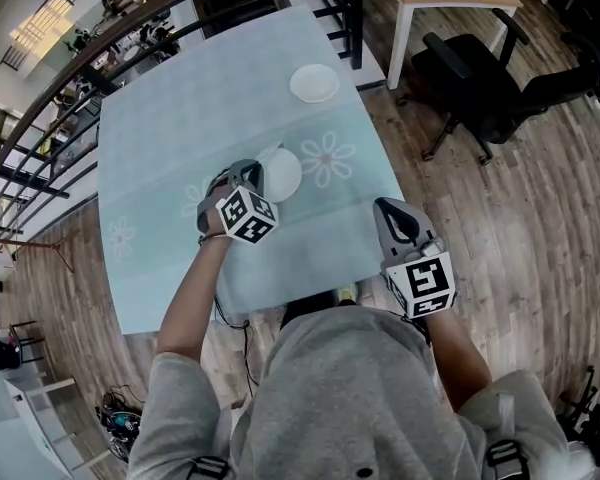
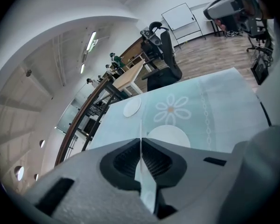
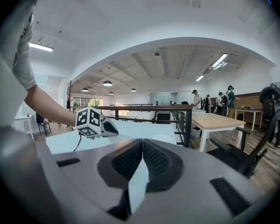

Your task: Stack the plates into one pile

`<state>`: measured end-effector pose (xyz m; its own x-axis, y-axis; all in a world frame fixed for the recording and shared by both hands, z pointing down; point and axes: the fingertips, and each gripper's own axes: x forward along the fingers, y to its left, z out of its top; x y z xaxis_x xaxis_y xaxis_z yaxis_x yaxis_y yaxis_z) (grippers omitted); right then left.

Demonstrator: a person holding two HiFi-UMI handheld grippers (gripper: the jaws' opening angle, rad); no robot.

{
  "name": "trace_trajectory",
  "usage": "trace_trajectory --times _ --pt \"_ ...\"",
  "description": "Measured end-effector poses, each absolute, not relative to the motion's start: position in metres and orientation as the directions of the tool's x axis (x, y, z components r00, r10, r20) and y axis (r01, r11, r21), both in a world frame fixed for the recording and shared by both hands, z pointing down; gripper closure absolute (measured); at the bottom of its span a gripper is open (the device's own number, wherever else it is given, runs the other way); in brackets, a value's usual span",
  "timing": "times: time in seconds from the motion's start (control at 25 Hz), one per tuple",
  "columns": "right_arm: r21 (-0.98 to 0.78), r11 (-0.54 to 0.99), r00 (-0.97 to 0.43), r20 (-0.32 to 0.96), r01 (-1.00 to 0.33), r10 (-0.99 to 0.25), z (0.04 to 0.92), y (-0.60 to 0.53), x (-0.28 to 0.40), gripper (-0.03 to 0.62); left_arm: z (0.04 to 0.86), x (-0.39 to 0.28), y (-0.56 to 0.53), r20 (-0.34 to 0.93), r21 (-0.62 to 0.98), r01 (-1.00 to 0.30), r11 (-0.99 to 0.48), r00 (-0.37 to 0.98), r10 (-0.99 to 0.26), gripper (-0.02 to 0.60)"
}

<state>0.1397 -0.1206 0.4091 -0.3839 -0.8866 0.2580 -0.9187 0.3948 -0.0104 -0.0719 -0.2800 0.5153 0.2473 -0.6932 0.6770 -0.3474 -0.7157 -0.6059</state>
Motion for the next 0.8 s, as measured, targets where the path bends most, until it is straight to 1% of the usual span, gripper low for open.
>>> trace_trajectory --times 0.24,0.4,0.52,0.68,0.8 --pt "-0.032 0.379 -0.373 0.276 -0.925 -0.886 0.424 -0.12 0.141 0.568 0.544 -0.052 -0.266 0.71 -0.555 -0.343 -0.758 0.28 -0.646 0.555" --pt "-0.036 0.371 -0.366 0.283 -0.928 -0.887 0.427 -0.115 0.141 0.568 0.565 -0.043 -0.251 0.742 -0.489 -0.372 -0.789 0.298 -0.6 0.554" --pt "-0.037 0.36 -0.355 0.295 -0.932 -0.887 0.429 -0.114 0.144 0.568 0.583 -0.035 -0.245 0.769 -0.453 -0.36 -0.816 0.305 -0.561 0.554" --pt "-0.033 0.336 -0.329 0.316 -0.941 -0.89 0.43 -0.111 0.148 0.568 0.606 -0.033 -0.236 0.807 -0.397 -0.35 -0.848 0.308 -0.505 0.554" --pt "-0.031 0.314 -0.307 0.316 -0.949 -0.898 0.426 -0.114 0.159 0.568 0.615 -0.035 -0.237 0.823 -0.354 -0.378 -0.856 0.31 -0.477 0.552"
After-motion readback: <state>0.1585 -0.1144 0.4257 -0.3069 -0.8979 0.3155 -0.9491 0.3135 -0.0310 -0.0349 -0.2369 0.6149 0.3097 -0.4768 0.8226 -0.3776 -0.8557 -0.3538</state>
